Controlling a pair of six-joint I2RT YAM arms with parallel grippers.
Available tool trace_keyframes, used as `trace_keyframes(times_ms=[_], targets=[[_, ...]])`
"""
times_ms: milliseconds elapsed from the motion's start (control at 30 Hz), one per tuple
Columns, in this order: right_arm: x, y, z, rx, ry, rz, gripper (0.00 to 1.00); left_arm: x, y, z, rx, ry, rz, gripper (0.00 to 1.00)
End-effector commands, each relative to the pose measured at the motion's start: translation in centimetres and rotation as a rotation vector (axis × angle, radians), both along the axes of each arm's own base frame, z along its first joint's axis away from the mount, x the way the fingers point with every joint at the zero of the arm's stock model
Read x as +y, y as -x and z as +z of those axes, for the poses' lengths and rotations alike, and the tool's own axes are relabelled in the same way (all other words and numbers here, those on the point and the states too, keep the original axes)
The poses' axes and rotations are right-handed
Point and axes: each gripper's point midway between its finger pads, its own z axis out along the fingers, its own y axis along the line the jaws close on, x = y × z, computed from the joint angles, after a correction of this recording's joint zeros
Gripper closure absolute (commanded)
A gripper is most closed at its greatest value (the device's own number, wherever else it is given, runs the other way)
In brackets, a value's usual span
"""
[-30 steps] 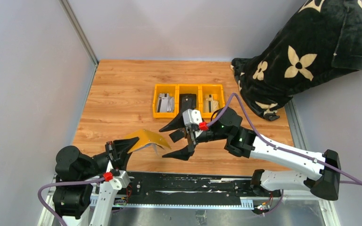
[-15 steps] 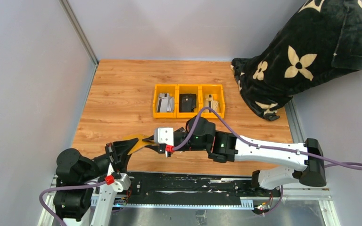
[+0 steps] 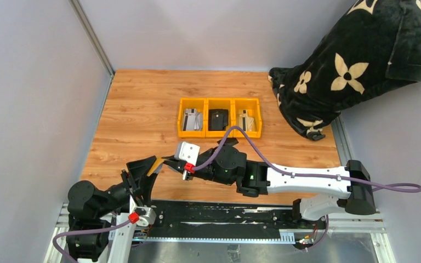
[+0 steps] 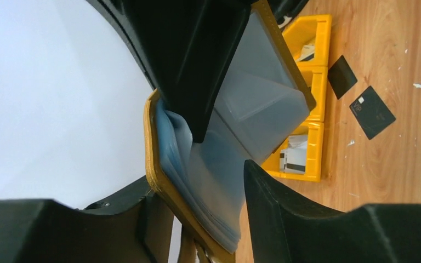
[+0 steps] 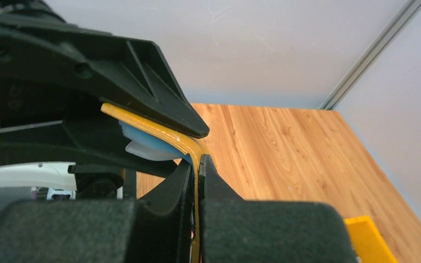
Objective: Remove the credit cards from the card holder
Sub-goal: Place the card holder at the center of the board.
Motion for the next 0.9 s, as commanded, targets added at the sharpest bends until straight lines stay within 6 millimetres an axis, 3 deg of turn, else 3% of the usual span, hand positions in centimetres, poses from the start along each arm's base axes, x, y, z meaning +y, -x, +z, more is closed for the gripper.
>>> trace_keyframes(times_ms=[0, 200, 300, 400, 433, 500, 667, 867], targets=[[-0.1, -2.1, 4.1, 0.155, -0.178, -0.124, 1.00, -0.2, 0.5, -0.8, -0.073, -0.042, -0.025, 0.48], [0.0, -4.7, 2.6, 0.361, -0.188, -0.160, 1.00, -0.7, 0.8, -1.3, -0.103, -0.058, -0.066, 0.45], [-0.7, -6.7, 0.7, 0.454, -0.176, -0.178, 1.00, -0.3, 0.1, -1.5, -0.028, -0.027, -0.026, 0.40], [-1.8, -9.2, -3.3, 0.595, -0.139, -0.207, 0.99, 0.8, -1.6, -1.7, 0.145, 0.047, 0.077, 0.08], [-2.3, -10.0, -4.9, 0.626, -0.120, -0.231, 0.97, 1.2, -2.4, -1.8, 0.223, 0.086, 0.116, 0.01], [-3.1, -10.9, -8.3, 0.670, -0.061, -0.281, 0.96, 1.9, -4.0, -1.8, 0.420, 0.205, 0.207, 0.00], [-3.6, -11.1, -15.2, 0.738, 0.130, -0.359, 0.92, 3.5, -8.0, -1.2, 0.682, 0.407, 0.405, 0.00], [-0.4, -8.2, -20.4, 0.976, 0.226, -0.182, 0.85, 7.4, -13.3, -1.0, 0.788, 0.620, 0.714, 0.00]])
